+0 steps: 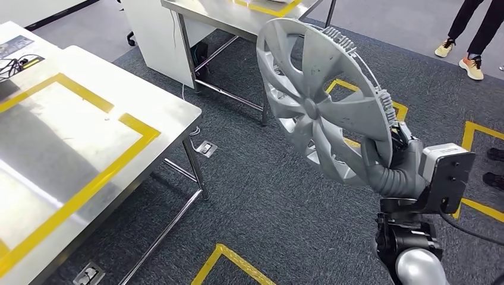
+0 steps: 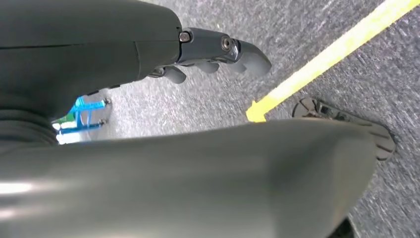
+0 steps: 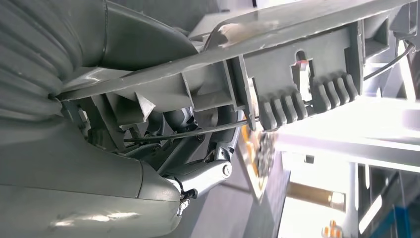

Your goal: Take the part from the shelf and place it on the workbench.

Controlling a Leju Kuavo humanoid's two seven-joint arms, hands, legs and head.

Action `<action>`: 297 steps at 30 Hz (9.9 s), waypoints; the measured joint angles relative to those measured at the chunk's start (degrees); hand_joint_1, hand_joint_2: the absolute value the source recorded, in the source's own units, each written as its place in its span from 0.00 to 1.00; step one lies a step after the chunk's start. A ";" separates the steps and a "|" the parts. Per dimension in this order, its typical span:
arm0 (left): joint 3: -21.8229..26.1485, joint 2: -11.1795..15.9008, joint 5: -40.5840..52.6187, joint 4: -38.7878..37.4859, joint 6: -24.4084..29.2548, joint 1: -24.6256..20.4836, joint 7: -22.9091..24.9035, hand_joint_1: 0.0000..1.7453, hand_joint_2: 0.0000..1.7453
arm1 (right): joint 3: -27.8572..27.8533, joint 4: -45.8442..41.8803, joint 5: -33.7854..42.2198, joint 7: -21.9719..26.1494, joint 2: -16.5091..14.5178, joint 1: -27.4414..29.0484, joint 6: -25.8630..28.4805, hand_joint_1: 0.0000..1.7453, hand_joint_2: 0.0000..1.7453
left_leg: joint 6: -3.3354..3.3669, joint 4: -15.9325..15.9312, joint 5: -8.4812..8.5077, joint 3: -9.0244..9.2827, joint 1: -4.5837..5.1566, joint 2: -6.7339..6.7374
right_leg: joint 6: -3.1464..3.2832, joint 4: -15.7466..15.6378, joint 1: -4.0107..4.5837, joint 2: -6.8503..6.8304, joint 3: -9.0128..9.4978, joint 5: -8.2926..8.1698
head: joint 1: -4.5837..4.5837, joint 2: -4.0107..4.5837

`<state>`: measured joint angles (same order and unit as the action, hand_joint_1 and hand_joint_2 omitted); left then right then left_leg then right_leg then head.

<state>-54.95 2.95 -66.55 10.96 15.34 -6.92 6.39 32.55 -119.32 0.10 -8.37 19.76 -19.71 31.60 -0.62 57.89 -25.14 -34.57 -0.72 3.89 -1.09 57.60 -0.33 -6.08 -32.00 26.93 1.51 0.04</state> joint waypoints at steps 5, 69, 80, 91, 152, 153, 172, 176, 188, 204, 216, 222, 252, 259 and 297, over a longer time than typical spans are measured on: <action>-0.01 0.00 -0.34 -0.01 0.12 0.18 0.39 0.00 0.00 | 0.11 0.34 0.45 0.02 -0.17 -0.75 -0.07 1.00 1.00 | 1.75 -0.39 0.70 -0.32 -0.23 -3.32 | -1.59 2.95 -0.39 0.74 -1.42 2.06 | -0.50 0.00; -1.33 -0.35 1.09 -0.10 -0.93 0.11 0.03 0.00 0.00 | 5.43 9.18 -1.66 -0.82 -4.52 -9.56 -2.23 1.00 1.00 | 2.18 0.77 0.62 -1.08 -0.66 -4.48 | -2.17 10.84 -0.52 4.24 -5.23 5.62 | -2.31 0.00; -1.88 -0.56 2.28 -0.10 -1.42 0.02 0.12 0.00 0.00 | 7.66 13.29 -10.43 -3.61 -6.57 -15.51 -2.78 1.00 1.00 | 2.09 1.16 1.15 -2.25 0.15 -6.86 | -1.01 0.44 0.21 6.40 -1.31 -0.48 | -3.52 0.00; -4.07 -0.66 4.93 -0.10 -2.96 -0.26 0.60 0.00 0.00 | 13.04 28.05 -26.11 -10.55 -12.75 -28.67 -11.39 1.00 1.00 | 1.36 0.25 1.88 -1.92 0.10 -6.75 | -0.37 0.52 0.25 6.53 -1.44 -0.80 | -2.55 0.00; -7.25 1.64 2.62 -0.34 -2.72 -0.02 3.41 0.00 0.00 | 22.49 96.33 -37.31 -22.82 -24.85 -48.06 -25.12 1.00 1.00 | 1.57 0.28 2.09 -1.88 0.27 -6.86 | -0.61 -0.10 0.08 6.41 -1.16 -1.10 | -2.36 0.00; -7.25 1.64 2.71 -0.34 -2.71 -0.03 2.80 0.00 0.00 | 22.29 96.42 -37.26 -22.84 -24.55 -48.11 -24.96 1.00 1.00 | 1.58 0.28 2.09 -1.88 0.27 -6.86 | -0.61 -0.11 0.08 6.41 -1.14 -1.10 | -2.36 0.00; -7.26 1.44 3.86 -0.27 -3.43 -0.29 1.69 0.00 0.00 | 21.70 96.59 -39.61 -11.19 -28.43 -47.87 -23.70 1.00 1.00 | 1.57 0.26 2.06 -1.88 0.25 -6.65 | -0.67 -0.09 0.11 6.58 -1.14 -1.14 | -2.36 0.00; -7.25 1.25 3.78 -0.26 -3.43 -0.28 1.78 0.00 0.00 | 21.80 96.59 -39.88 -11.14 -29.48 -47.90 -23.73 1.00 1.00 | 1.57 0.26 2.06 -1.88 0.26 -6.66 | -0.67 -0.09 0.10 6.58 -1.14 -1.13 | -2.33 0.00; -7.27 1.05 3.86 -0.25 -3.71 -0.21 2.94 0.00 0.00 | 21.88 96.65 -39.30 -11.13 -30.45 -47.88 -26.28 0.00 0.00 | 1.58 0.26 2.06 -1.88 0.27 -6.68 | -0.67 -0.10 0.09 6.57 -1.14 -1.14 | -2.30 0.00; -7.27 1.07 4.25 -0.25 -4.72 -0.20 2.60 0.00 0.00 | 19.79 96.57 -28.30 -0.57 -31.46 -47.87 -29.51 0.00 0.00 | 1.58 0.26 2.06 -1.88 0.26 -6.68 | -0.63 -0.10 0.09 6.57 -1.14 -1.11 | -2.30 0.00; -7.27 1.06 4.27 -0.25 -4.38 -0.19 1.57 0.00 0.00 | 18.35 95.44 -22.75 4.83 -31.44 -47.85 -22.17 0.00 0.00 | 1.58 0.27 2.06 -1.87 0.27 -6.67 | -0.64 -0.10 0.08 6.58 -1.17 -1.12 | -2.29 0.00; -7.20 0.93 3.35 -0.23 -2.10 -0.15 -4.43 0.00 0.00 | 14.89 88.87 -7.07 7.95 -28.37 -45.95 -18.20 0.00 0.00 | 1.62 0.27 1.99 -1.70 0.26 -6.69 | -0.61 -0.19 0.08 6.56 -1.78 -1.04 | -2.27 0.00; -4.78 -0.49 1.66 -0.09 -3.23 1.09 -19.65 0.00 0.00 | -39.65 25.79 41.63 11.03 13.88 10.11 -10.28 0.00 0.00 | 2.58 0.34 0.68 -0.49 0.42 -6.77 | -1.47 -1.17 -0.01 6.47 0.66 -0.19 | -2.68 0.00; -4.36 -1.46 -0.56 0.00 -6.87 1.10 -15.10 0.00 0.00 | -55.80 30.75 35.38 12.63 11.40 23.96 -16.06 0.00 0.00 | 2.63 0.32 -0.09 0.17 0.44 -6.82 | -1.45 -1.25 -0.01 6.40 0.46 0.57 | -2.77 0.00; -3.28 -1.50 -3.45 0.12 -6.29 0.21 -7.89 0.00 0.00 | -43.53 104.29 -6.77 -15.66 -20.06 14.84 -18.40 0.00 0.00 | 3.97 -0.37 0.60 0.44 0.68 -5.92 | -2.45 13.72 -0.60 6.55 -3.71 10.71 | -3.30 0.00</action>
<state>-58.23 1.45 -70.00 11.08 9.05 -6.71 -1.50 -10.99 -15.03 -6.66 -24.03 -0.30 -4.87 13.20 3.35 57.52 -24.54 -34.13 -0.04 -2.03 -3.54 71.32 -0.93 0.47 -35.71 37.64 -1.79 0.04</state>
